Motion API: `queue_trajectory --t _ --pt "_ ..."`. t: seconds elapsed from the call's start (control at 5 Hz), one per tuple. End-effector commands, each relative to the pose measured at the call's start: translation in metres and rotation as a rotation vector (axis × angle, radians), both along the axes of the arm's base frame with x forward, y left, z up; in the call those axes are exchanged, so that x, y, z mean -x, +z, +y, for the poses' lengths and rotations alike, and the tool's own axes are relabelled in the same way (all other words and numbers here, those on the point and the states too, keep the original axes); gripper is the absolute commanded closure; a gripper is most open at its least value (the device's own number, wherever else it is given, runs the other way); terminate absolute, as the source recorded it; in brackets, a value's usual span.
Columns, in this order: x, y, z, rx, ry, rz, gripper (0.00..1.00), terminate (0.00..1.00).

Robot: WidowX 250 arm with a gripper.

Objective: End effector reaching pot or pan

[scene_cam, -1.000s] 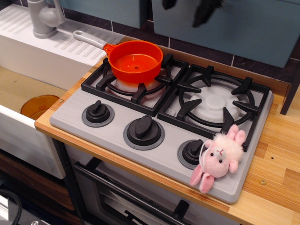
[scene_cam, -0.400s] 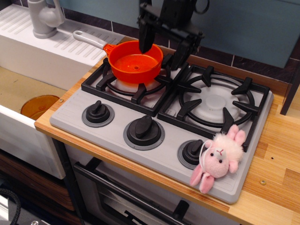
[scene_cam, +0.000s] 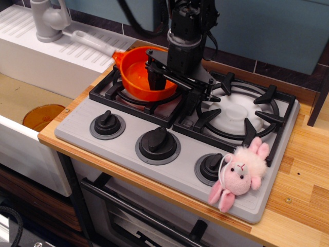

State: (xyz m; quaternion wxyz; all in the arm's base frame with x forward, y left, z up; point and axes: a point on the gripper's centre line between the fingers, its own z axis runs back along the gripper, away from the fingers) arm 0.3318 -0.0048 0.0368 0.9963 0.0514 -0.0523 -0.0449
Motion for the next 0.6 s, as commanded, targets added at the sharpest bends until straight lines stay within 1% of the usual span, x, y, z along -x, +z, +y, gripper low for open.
queue_trajectory --t 0.0,0.2,0.4 --pt "-0.0291 0.0320 0.0073 -0.019 -0.035 -0.046 0.00 0.00" --pt "-0.0291 0.0320 0.0073 -0.019 -0.035 -0.046 0.00 0.00" --pt "-0.0291 0.0320 0.0073 -0.019 -0.035 -0.046 0.00 1.00"
